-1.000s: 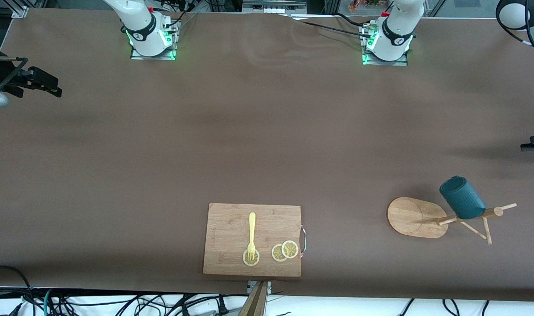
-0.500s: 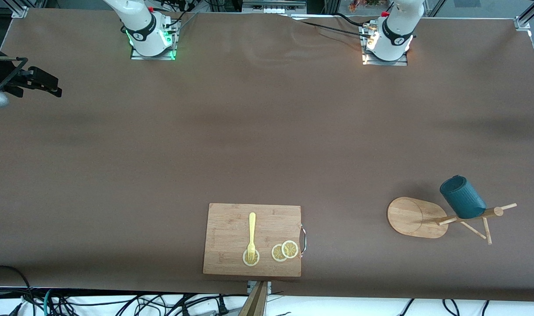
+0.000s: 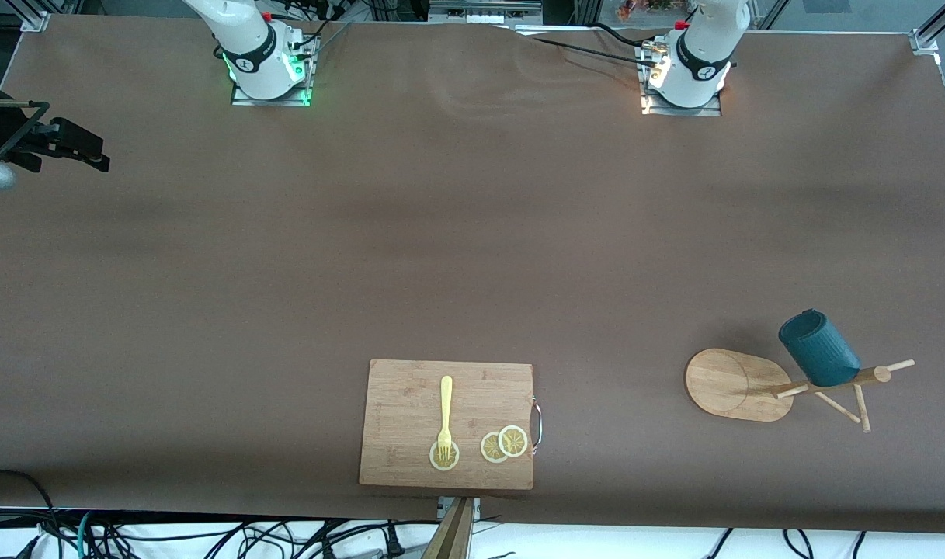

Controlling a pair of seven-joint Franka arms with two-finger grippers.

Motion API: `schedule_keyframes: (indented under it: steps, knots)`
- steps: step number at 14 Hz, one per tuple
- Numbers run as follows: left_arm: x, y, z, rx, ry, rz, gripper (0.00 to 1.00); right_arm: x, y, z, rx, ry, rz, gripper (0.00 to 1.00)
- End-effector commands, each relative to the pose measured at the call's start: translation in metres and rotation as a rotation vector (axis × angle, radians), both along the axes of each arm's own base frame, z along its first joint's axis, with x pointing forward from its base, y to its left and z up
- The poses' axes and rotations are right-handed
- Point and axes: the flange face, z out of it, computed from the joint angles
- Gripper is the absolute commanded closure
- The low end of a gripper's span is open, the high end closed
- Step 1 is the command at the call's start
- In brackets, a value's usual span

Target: Pass cup and hang on rack

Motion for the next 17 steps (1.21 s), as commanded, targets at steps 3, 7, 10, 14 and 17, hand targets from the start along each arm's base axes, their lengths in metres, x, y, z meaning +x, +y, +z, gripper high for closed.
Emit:
schedule_keyframes:
  steps: [3,7,10,14,17]
  knots:
    - [-0.04,-0.13,0.044,0.27,0.021,0.113,0.0,-0.002,0.0,0.007,0.004,0.0,-0.004,0.0]
    - [-0.047,-0.187,0.021,0.464,0.0,0.144,0.0,-0.002,0.0,0.007,0.004,0.001,-0.004,0.0]
    - [-0.04,-0.237,-0.009,0.57,-0.025,0.171,0.0,-0.002,0.002,0.007,0.003,0.0,-0.001,0.0]
    - [-0.022,-0.237,-0.049,0.573,-0.094,0.213,0.0,-0.002,0.01,0.007,0.001,0.0,0.014,0.0]
    - [-0.004,-0.228,-0.057,0.562,-0.179,0.248,0.0,-0.003,0.01,0.008,0.001,-0.002,0.014,0.0]
